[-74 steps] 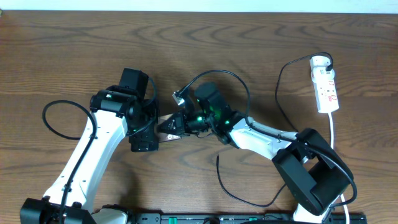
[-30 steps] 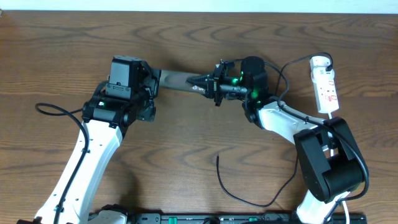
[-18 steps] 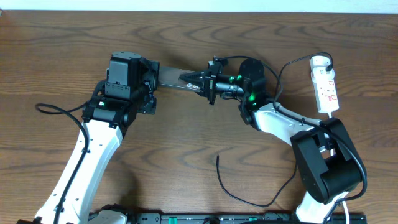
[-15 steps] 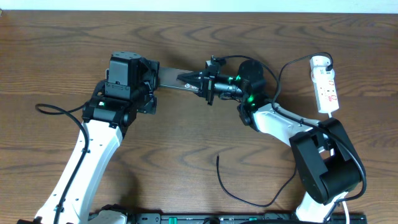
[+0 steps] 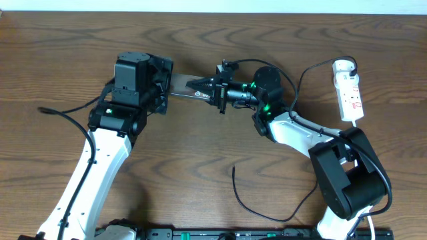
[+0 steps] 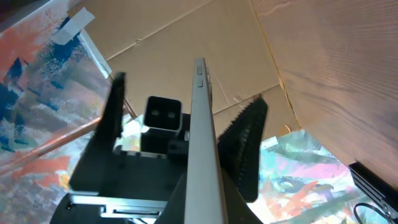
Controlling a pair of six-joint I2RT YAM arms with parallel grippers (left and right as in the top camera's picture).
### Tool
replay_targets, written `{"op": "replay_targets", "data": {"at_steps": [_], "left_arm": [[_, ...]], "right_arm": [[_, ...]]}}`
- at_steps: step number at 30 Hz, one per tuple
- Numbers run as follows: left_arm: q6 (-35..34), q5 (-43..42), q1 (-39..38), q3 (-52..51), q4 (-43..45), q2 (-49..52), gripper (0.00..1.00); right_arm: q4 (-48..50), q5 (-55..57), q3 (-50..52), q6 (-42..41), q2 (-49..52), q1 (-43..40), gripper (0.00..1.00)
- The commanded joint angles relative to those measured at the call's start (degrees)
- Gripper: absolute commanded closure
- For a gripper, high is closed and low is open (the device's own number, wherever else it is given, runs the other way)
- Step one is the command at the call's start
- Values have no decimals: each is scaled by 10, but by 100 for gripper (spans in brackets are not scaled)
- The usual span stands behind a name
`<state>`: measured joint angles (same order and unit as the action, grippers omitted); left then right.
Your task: Plug charger to phone and switch on socket
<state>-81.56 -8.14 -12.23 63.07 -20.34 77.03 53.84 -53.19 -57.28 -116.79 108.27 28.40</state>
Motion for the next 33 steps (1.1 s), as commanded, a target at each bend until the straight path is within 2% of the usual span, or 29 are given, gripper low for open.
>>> {"op": "replay_targets", "data": {"at_steps": [1,7,10,18,27,33], "left_arm": [[32,-19,0,9,12,0,4],[53,-28,0,-10,19,0,4],[71,-34,0,-36,62,0,8],[72,-65,0,-82,158,0,11],[79,-79,0,-84,170,0,11],[97,-94,0,-85,207,0,13]], "right_arm": [[8,-4,-10,-7,-5,2,99],[8,-6,-10,-6,-5,0,98],[8,-6,-10,-6,-5,0,99],[8,-19,-10,7,-5,-10,99],[8,-27,-10,7,-5,-25,99],[6,-14,-10,-7,-5,-42,99]]}}
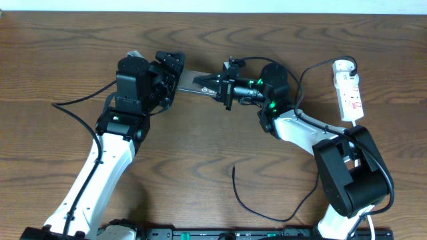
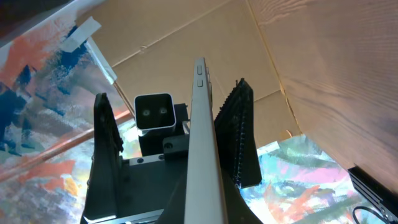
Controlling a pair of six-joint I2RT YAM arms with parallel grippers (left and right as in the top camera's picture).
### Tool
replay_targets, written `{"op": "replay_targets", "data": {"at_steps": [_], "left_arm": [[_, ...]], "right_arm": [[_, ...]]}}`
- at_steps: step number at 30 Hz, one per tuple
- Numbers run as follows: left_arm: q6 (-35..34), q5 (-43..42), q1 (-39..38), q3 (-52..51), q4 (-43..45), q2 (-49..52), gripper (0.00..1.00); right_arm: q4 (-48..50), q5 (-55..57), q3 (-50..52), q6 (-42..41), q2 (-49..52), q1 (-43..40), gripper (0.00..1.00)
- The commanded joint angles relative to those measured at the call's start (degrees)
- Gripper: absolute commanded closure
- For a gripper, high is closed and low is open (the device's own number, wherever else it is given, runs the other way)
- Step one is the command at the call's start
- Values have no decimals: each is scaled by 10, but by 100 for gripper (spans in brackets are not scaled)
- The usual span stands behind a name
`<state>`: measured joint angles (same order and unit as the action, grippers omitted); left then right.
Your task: Plug charger to phone and switch on socket
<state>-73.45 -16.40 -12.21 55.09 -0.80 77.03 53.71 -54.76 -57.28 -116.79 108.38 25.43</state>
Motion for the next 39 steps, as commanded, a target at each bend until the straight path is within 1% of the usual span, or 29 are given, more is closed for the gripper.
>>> {"op": "replay_targets", "data": {"at_steps": [1,10,13,16,21,31,32,35,39], "left_arm": [[16,-12,0,-5,14,0,13],[14,-11,-1,-5,16,0,13],[12,-10,-1,-9,26,0,14],[-4,-12,-1,-39,81,0,14],[-9,-21,-1,-71,144,0,14],[-12,-23,-1,-72,155,0,13],[-18,-20,-1,-72,154,0,13],[-98,-5,-1,-72,151,0,13],[-103,-5,-1,-72,151,0,13]], "right_arm": [[7,5,-10,-8,-6,-15,99],[10,37,-10,-7,-6,-20,99],[27,47,-10,-7,-6,-20,99],[52,57,-10,-7,-6,-20,99],[53,57,-10,-7,-6,-20,99],[53,41,-10,-7,-6,-17,99],[52,38,-10,-7,-6,-17,99],[52,25,-10,-7,-6,-17,99],[52,21,-10,-6,-6,-17,99]]}}
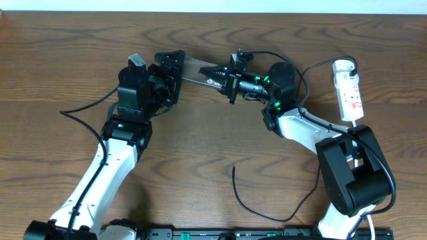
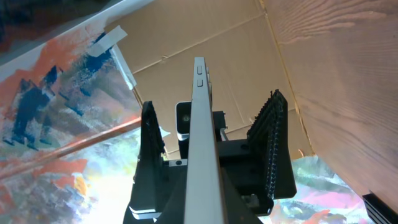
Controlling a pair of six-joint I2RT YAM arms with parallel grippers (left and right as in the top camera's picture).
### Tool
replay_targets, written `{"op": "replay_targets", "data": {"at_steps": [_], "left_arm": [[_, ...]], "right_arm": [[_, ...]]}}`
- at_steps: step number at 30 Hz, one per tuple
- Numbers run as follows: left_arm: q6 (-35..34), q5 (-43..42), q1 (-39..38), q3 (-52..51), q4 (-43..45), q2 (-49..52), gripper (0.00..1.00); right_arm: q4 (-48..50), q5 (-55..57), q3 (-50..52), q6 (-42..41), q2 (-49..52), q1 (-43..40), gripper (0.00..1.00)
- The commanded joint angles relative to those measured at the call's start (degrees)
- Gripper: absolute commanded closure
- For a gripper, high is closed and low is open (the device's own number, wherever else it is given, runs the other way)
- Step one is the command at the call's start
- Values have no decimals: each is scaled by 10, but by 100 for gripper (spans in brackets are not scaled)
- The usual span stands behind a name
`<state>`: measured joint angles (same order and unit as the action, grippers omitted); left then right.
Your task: Plug charger to phone and switch on socket
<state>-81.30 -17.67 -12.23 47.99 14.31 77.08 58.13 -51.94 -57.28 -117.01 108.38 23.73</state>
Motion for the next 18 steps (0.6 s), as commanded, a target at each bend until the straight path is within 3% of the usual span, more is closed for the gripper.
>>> {"op": "replay_targets", "data": {"at_steps": [1,7,18], "left_arm": [[-25,8,-1,-1,0,0,13],[-24,8,-1,-1,4,0,14],[-24,8,-1,-1,4,0,60]], "right_arm": [[8,-9,-10,-3,-6,0,99],[8,-11,-10,-2,-6,4,98],[8,-12,-10,-1,-6,6,98]]}}
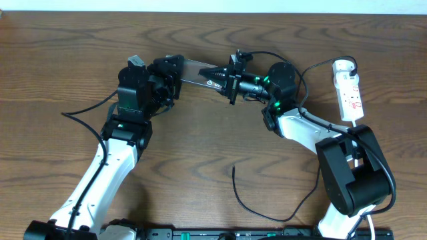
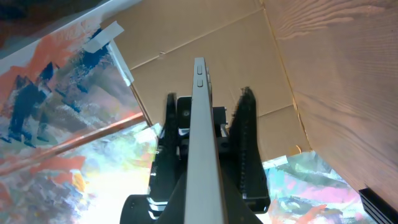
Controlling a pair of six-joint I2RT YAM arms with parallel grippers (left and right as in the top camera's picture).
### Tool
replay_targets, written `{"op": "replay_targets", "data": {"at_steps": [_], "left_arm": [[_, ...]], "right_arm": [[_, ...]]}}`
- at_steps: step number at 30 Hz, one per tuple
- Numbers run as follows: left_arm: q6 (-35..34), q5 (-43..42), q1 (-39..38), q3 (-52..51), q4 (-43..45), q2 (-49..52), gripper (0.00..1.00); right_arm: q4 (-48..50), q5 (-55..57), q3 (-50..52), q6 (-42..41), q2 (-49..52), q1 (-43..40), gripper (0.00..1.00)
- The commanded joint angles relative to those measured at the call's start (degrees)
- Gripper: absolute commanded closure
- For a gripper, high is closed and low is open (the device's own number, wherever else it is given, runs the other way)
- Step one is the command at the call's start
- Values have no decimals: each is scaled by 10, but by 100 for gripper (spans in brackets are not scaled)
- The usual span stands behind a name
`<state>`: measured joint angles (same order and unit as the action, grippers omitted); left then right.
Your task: Plug charger to phone and switch on socket
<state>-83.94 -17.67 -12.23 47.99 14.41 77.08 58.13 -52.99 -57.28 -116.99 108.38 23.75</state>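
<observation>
A slim grey phone (image 1: 193, 69) hangs above the table's far middle, with my right gripper (image 1: 209, 73) shut on its right end. In the right wrist view the phone (image 2: 200, 137) runs edge-on up the centre. My left gripper (image 1: 175, 71) straddles the phone's far end. Its ridged fingers (image 2: 247, 127) stand close on either side, with a narrow gap still showing. The black charger cable (image 1: 235, 183) lies loose on the near table, its free end pointing up. The white power strip (image 1: 349, 90) lies at the far right.
A black cable runs from the power strip past the right arm's base (image 1: 350, 177). The left arm's own cable (image 1: 80, 110) trails off to the left. Both arms crowd the far middle of the wooden table (image 1: 200, 140).
My left gripper's fingers stood wide apart around the phone's far end and now sit close on either side of it. The right gripper and the phone have hardly moved.
At first my right gripper held the phone nearer the table's middle, with the left gripper open at its other end. Both arms and the phone then stood further back. The left fingers were wide around the phone, and now they have drawn in.
</observation>
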Motion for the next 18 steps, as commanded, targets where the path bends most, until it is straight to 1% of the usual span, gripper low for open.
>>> {"op": "replay_targets", "data": {"at_steps": [1,2,3,5,6,7,9,11,18], "left_arm": [[2,8,-1,-1,3,0,63],[2,8,-1,-1,3,0,68],[2,8,-1,-1,3,0,76],[2,8,-1,-1,3,0,81],[3,8,-1,-1,3,0,81],[3,8,-1,-1,3,0,86],[3,8,-1,-1,3,0,88],[3,8,-1,-1,3,0,92],[7,8,-1,-1,2,0,93]], "right_arm": [[8,-1,-10,-1,-6,7,98],[8,-2,-10,-1,-6,7,99],[8,-2,-10,0,-6,8,98],[8,-2,-10,1,-6,9,99],[8,-2,-10,1,-6,10,98],[8,-2,-10,1,-6,11,98],[8,-2,-10,3,-6,12,99],[8,-2,-10,5,-6,12,98],[8,-5,-10,5,-6,12,98]]}}
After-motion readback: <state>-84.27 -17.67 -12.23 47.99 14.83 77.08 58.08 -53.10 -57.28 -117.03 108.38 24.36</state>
